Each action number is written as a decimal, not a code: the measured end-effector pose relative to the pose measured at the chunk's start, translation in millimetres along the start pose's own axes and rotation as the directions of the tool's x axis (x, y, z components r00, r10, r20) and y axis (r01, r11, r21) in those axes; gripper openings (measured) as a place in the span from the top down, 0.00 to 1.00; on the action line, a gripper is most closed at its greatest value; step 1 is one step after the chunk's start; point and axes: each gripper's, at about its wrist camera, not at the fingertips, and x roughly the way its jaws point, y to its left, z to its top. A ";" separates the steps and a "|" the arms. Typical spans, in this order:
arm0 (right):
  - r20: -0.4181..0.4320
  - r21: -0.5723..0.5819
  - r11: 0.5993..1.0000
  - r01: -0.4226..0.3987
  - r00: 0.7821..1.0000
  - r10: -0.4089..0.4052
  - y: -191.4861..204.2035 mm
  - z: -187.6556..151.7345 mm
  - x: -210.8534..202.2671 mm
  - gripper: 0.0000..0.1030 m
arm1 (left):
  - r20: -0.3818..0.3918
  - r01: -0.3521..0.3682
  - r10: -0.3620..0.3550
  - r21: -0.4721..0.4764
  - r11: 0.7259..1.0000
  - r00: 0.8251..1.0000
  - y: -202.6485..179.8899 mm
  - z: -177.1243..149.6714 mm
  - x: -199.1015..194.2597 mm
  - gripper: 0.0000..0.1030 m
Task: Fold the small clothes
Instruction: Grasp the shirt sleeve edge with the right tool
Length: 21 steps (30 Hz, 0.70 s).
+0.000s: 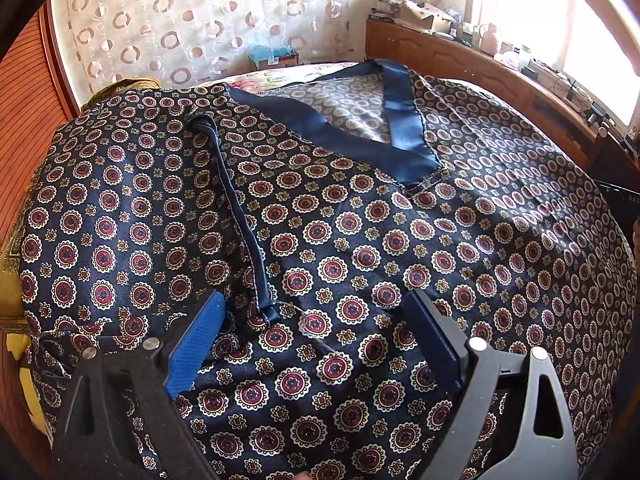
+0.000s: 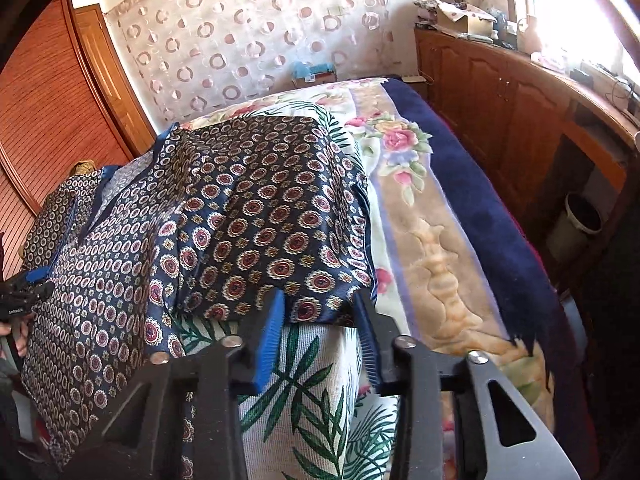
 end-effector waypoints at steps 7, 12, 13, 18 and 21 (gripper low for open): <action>0.016 -0.049 0.998 0.045 0.999 -0.044 7.7 3.9 4.0 0.94 | -0.001 -0.001 0.001 -0.004 1.000 1.000 1.7 -2.2 -1.4 0.09; 0.104 -0.083 0.996 0.045 0.994 -0.036 22.9 15.6 -10.5 0.96 | -0.001 0.000 0.000 -0.006 1.000 1.000 2.4 -2.3 -1.5 0.09; 0.123 -0.096 0.995 0.037 0.992 -0.025 28.6 19.3 -14.5 0.96 | -0.001 -0.003 0.003 -0.007 1.000 1.000 2.0 -2.0 -1.2 0.09; 0.182 -0.214 0.977 0.002 0.983 0.038 76.6 34.1 -21.1 0.96 | -0.001 -0.001 0.001 -0.010 1.000 1.000 2.1 -1.9 -0.9 0.08; 0.167 -0.273 0.961 -0.033 0.983 0.081 106.3 34.9 -12.5 0.95 | -0.001 -0.001 0.001 -0.010 1.000 1.000 2.6 -2.2 -0.9 0.08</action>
